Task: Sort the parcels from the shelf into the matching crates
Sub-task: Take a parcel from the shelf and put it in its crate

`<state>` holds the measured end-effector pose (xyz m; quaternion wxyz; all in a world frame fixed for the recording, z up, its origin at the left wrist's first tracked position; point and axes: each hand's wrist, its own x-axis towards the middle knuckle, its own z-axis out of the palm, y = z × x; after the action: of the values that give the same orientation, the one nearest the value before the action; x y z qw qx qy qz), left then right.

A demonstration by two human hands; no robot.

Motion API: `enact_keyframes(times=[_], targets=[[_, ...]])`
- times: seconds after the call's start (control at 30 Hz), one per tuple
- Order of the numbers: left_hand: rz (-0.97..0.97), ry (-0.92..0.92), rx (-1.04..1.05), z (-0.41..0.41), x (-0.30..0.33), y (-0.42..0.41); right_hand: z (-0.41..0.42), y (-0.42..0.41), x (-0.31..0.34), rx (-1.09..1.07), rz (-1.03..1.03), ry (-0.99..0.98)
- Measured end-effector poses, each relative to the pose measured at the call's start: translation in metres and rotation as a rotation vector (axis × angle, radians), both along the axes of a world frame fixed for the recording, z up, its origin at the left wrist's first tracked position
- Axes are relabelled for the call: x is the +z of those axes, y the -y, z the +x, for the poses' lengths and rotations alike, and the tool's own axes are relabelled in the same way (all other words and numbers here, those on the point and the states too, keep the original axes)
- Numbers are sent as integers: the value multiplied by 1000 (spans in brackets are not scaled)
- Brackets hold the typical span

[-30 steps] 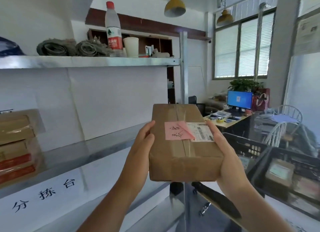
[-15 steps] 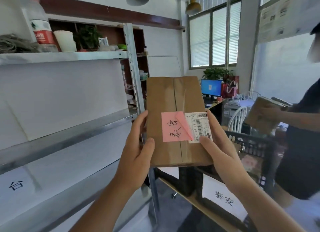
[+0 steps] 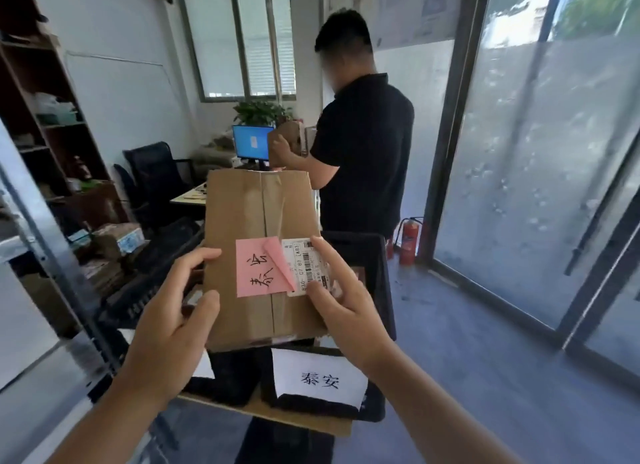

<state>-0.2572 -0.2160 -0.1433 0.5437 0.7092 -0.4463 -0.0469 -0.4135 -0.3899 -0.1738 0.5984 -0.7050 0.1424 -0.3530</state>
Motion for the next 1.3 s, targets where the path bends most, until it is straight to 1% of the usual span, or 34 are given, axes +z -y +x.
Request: enact_keyframes(times=[0.13,0.23,0.37,0.47,0.57,0.67,0.83,0.97,1.1,1.3], targets=[[61,-11,-119,38,-17,52,14,33,-20,-162,6,-62],[89,-26,-222,52,-32,102,11,64,-35,-309,37,-118],[149,-82,-340,63,-62,170,12,116,-60,-445,27,-254],[206,-114,-341,72,-84,213,25,156,-81,-466,26,-332],[264,-132,-294,88,-102,250,47,198,-99,-432,-4,-388],[332,-142,-267,107,-118,281,68,228,-115,-428,23,-427],[377,-170,-313,130,-146,332,90,270,-130,-470,52,-532],[423,-151,-364,140,-175,363,99,284,-139,-553,80,-645],[464,-64,-395,149,-194,383,113,289,-147,-614,70,-749],[512,-33,-411,160,-217,399,138,300,-173,-634,88,-872]])
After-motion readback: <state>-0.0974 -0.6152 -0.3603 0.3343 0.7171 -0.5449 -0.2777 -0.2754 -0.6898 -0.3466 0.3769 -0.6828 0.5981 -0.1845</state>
